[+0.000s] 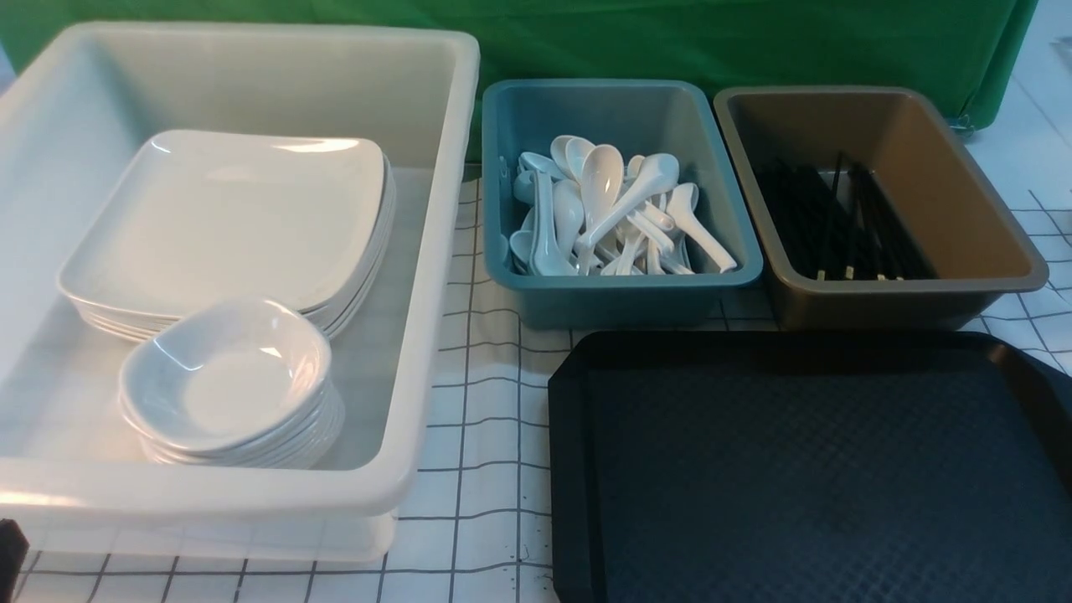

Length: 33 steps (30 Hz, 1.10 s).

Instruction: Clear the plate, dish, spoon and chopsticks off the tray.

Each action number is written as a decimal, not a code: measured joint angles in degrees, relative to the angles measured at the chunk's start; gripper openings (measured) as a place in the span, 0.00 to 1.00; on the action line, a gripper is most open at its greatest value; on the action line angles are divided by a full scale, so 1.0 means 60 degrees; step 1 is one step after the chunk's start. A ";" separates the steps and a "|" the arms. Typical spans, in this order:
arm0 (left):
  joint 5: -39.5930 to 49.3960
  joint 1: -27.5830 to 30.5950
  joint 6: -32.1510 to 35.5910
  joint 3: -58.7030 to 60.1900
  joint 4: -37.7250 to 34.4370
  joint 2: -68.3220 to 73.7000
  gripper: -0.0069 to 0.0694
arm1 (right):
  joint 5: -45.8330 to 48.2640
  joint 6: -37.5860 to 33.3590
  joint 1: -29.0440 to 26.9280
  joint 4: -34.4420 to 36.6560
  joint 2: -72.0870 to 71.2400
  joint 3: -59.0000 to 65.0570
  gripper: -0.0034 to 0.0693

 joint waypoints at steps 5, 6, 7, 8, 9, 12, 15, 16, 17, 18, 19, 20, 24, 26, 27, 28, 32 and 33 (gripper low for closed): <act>0.0000 -0.0124 -0.0132 0.0000 0.0181 0.0000 0.10 | 0.0000 0.0000 0.0000 0.0000 0.0000 0.0000 0.38; 0.0000 -0.0131 -0.0132 0.0000 0.0181 0.0000 0.10 | 0.0000 0.0000 0.0000 0.0000 0.0000 0.0000 0.38; 0.0000 -0.0131 -0.0134 0.0000 0.0181 0.0000 0.10 | 0.0000 0.0000 0.0000 0.0000 0.0000 0.0000 0.38; 0.0000 -0.0131 -0.0143 0.0000 0.0181 0.0000 0.10 | 0.0000 0.0000 0.0000 0.0000 0.0000 0.0000 0.38; -0.0002 -0.0135 -0.0143 0.0000 0.0127 0.0000 0.10 | 0.0000 0.0000 0.0000 0.0000 0.0000 0.0000 0.38; -0.0013 -0.0135 -0.0122 0.0000 0.0111 0.0000 0.10 | 0.0000 0.0000 0.0000 0.0000 0.0000 0.0000 0.38; -0.0042 -0.0135 0.0025 0.0000 0.0090 0.0000 0.10 | 0.0000 0.0000 0.0000 0.0000 0.0000 0.0000 0.38; -0.0073 -0.0135 0.0096 0.0000 0.0090 0.0000 0.10 | 0.0000 0.0000 0.0000 0.0000 0.0000 0.0000 0.38; -0.0074 -0.0135 0.0121 0.0000 0.0090 0.0000 0.10 | 0.0000 0.0000 0.0000 0.0000 0.0000 0.0000 0.38; -0.0082 -0.0135 0.0123 0.0000 0.0081 0.0000 0.10 | 0.0000 0.0000 0.0000 0.0000 0.0000 0.0000 0.38; -0.0082 -0.0135 0.0157 0.0000 0.0082 0.0000 0.10 | 0.0000 0.0000 0.0000 0.0000 0.0000 0.0000 0.38; -0.0082 -0.0135 0.0154 0.0000 0.0082 0.0000 0.10 | 0.0000 0.0000 0.0000 0.0000 0.0000 0.0000 0.38; -0.0082 -0.0135 0.0194 0.0000 0.0082 0.0000 0.10 | 0.0000 0.0000 0.0000 0.0000 0.0000 0.0000 0.38; -0.0082 -0.0135 0.0194 0.0000 0.0082 0.0000 0.10 | 0.0000 0.0000 0.0000 0.0000 0.0000 0.0000 0.38; -0.0082 -0.0135 0.0194 0.0000 0.0082 0.0000 0.10 | 0.0000 0.0000 0.0000 0.0000 0.0000 0.0000 0.38; -0.0082 -0.0135 0.0194 0.0000 0.0082 0.0000 0.10 | 0.0000 0.0000 0.0000 0.0000 0.0000 0.0000 0.38; -0.0082 -0.0135 0.0195 0.0000 0.0080 0.0000 0.10 | 0.0000 0.0000 0.0000 0.0000 0.0000 0.0000 0.38; -0.0082 -0.0135 0.0195 0.0000 0.0080 0.0000 0.10 | 0.0000 0.0000 0.0000 0.0000 0.0000 0.0000 0.38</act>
